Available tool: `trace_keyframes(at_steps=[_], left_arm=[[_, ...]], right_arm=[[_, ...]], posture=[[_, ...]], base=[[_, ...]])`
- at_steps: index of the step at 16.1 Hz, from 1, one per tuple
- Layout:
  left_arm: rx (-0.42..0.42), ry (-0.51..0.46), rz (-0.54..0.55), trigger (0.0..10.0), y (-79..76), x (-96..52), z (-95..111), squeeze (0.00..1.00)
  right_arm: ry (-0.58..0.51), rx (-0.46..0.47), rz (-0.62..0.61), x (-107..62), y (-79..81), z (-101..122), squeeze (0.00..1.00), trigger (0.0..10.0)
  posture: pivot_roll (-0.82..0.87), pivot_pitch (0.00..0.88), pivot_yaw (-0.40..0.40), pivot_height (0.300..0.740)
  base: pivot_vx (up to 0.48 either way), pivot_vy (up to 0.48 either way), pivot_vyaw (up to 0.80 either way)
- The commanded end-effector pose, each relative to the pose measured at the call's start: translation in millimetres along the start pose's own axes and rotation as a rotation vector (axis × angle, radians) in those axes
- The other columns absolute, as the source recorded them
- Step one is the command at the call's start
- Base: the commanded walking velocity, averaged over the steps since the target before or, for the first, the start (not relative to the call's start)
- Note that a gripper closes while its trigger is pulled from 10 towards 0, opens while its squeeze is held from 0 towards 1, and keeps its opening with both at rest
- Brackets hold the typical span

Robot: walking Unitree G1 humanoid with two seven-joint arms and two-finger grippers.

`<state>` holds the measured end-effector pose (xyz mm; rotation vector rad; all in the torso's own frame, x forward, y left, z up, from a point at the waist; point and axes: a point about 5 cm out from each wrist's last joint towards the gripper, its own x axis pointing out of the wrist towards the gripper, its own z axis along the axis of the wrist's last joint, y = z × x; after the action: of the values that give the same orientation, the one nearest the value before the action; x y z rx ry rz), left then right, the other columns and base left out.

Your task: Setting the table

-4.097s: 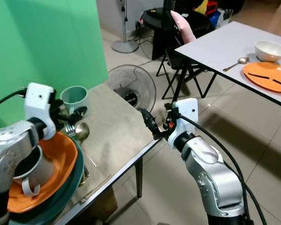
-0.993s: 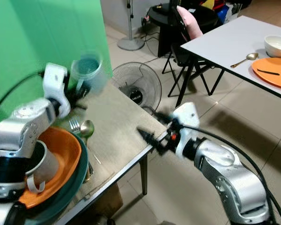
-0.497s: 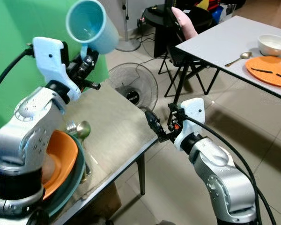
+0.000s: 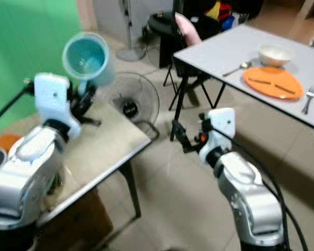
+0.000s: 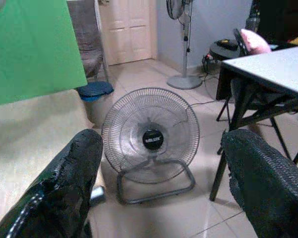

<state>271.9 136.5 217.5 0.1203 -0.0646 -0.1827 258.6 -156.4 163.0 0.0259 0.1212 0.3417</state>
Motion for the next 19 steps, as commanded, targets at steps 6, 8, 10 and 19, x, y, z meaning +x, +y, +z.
trace_keyframes(at_steps=[6,8,10,19], left_arm=[[0.059,0.013,0.067,10.0,-1.1,-21.3,-15.0,0.00],[0.080,0.036,0.079,10.0,1.4,-30.7,-22.1,0.00],[0.061,0.055,0.109,10.0,7.3,-39.6,-28.8,0.00],[0.035,0.070,0.203,10.0,27.4,-49.0,-34.7,0.00]], right_arm=[[0.027,0.008,-0.159,-2.0,-10.5,-4.0,0.00,10.0],[0.032,-0.001,-0.152,-0.7,-7.8,-4.8,0.00,10.0],[0.033,0.018,-0.147,3.6,-4.2,-4.6,0.00,10.0],[0.014,0.032,-0.138,15.6,1.9,-4.7,0.00,10.0]], posture=[[-0.08,0.000,0.058,0.740],[-0.09,0.000,0.058,0.740],[-0.08,0.000,0.050,0.740],[-0.07,0.000,0.040,0.740]], base=[[0.000,-0.103,-0.35],[0.000,0.000,-0.79],[0.000,0.000,-0.78],[0.173,0.000,-0.61]])
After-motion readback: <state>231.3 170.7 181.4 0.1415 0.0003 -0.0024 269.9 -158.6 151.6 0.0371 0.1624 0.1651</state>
